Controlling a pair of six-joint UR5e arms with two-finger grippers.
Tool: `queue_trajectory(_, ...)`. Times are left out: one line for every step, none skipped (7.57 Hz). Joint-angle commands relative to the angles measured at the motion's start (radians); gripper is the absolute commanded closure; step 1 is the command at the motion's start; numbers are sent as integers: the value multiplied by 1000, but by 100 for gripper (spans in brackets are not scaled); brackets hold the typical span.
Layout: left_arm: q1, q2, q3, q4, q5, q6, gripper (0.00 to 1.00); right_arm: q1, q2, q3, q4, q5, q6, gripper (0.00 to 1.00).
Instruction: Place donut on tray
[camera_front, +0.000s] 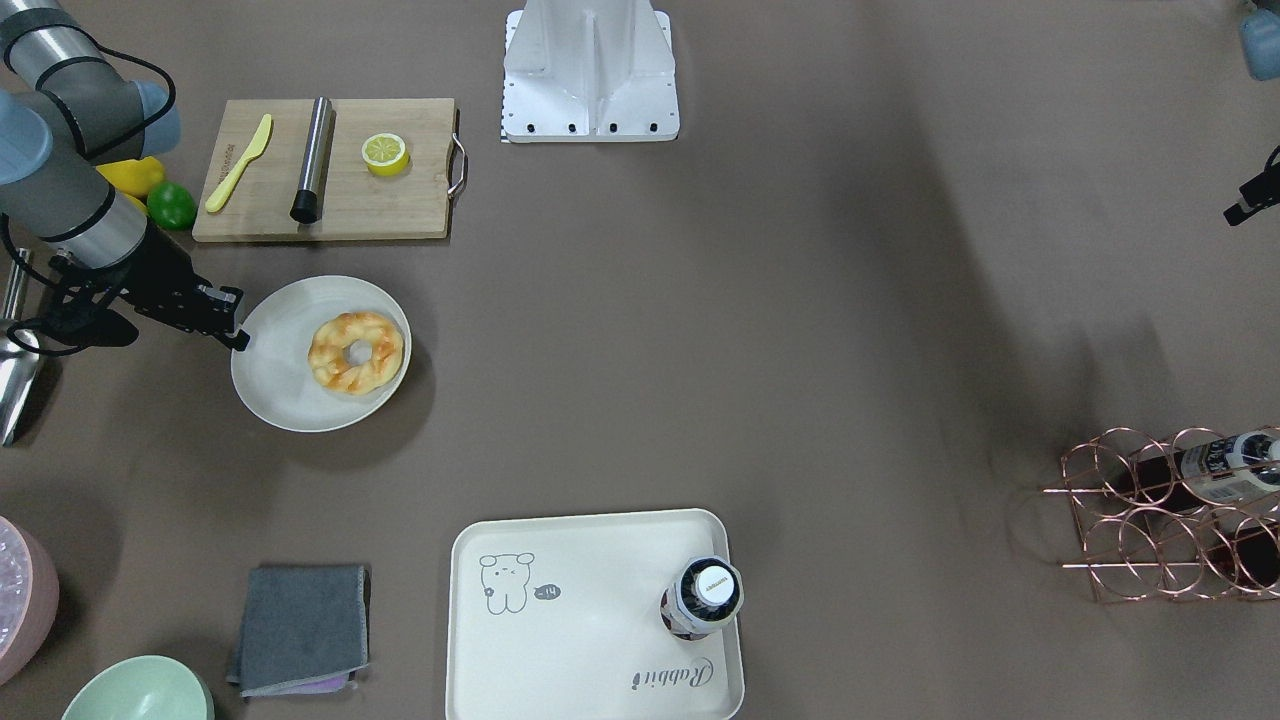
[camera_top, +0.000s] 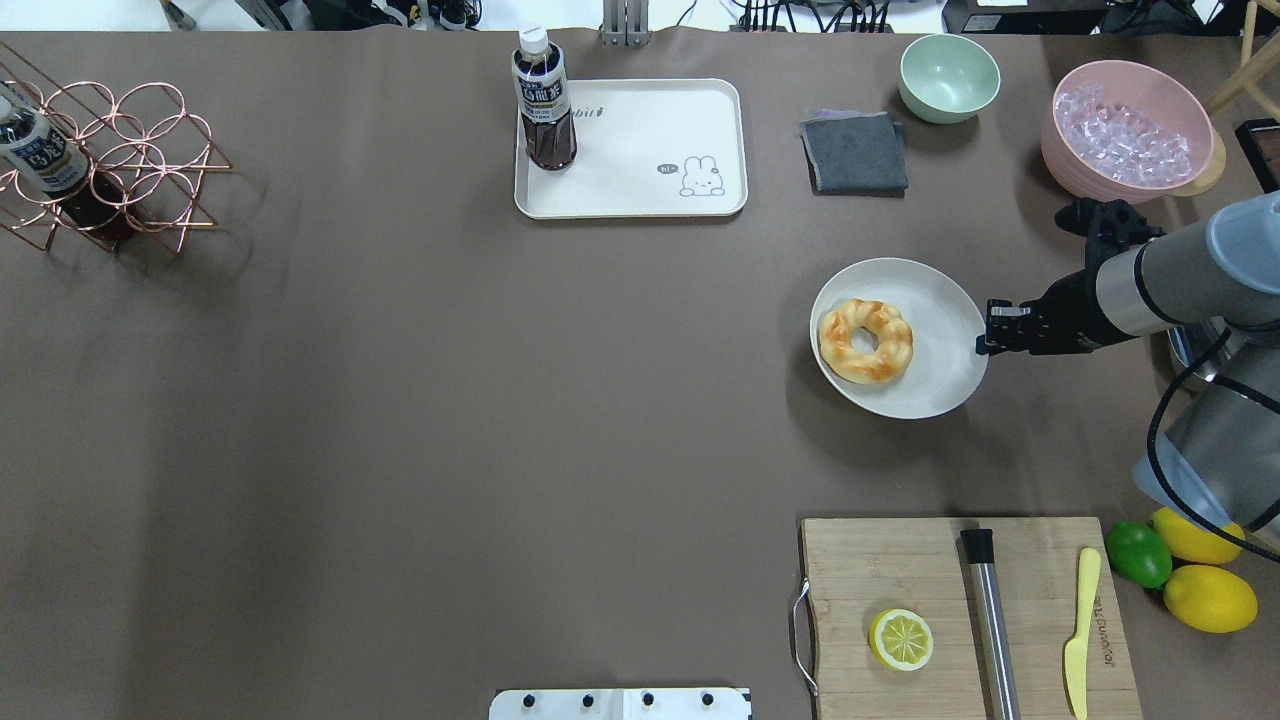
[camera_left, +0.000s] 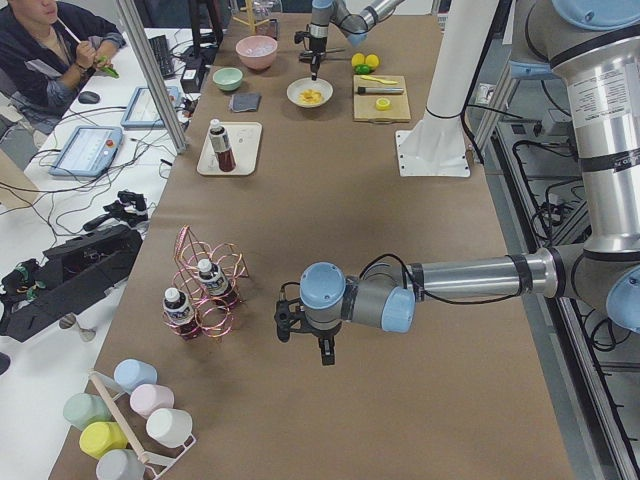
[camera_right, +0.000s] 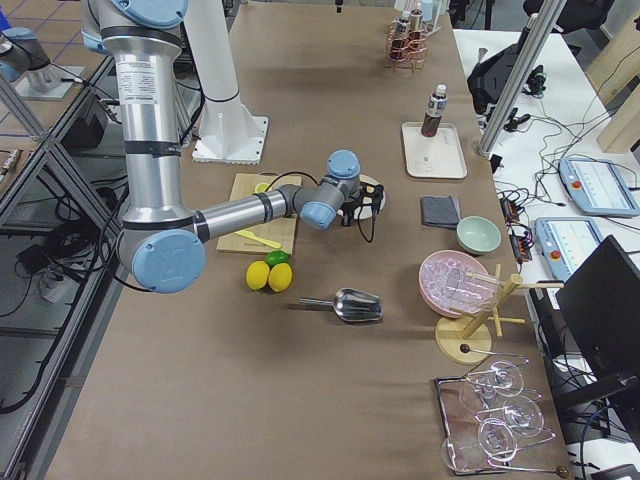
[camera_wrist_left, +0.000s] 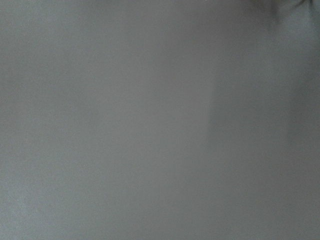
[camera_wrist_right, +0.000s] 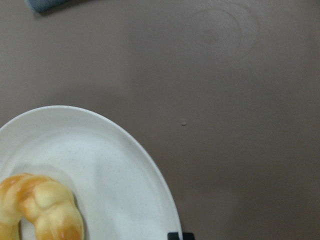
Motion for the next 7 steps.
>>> queue_trajectory(0, 0, -1, 2, 0, 0, 2, 41, 90, 0, -70, 32, 15, 100)
queue_trajectory(0, 0, -3, 0, 0, 0, 2, 52, 151, -3, -163, 32, 15, 100)
queue_trajectory(0, 0, -3, 0, 0, 0, 2, 52, 225, -16, -252, 26, 15, 100)
queue_trajectory(0, 0, -3, 0, 0, 0, 2, 53, 313, -57, -317, 23, 18, 100)
queue_trajectory(0, 0, -1, 0, 0, 0, 2, 58, 402, -129, -360, 21, 21, 100)
queue_trajectory(0, 0, -3, 0, 0, 0, 2, 61, 478, -225, -360, 13, 27, 100)
queue_trajectory(0, 0, -3, 0, 0, 0, 2, 61, 557, -316, -360, 9, 38, 100)
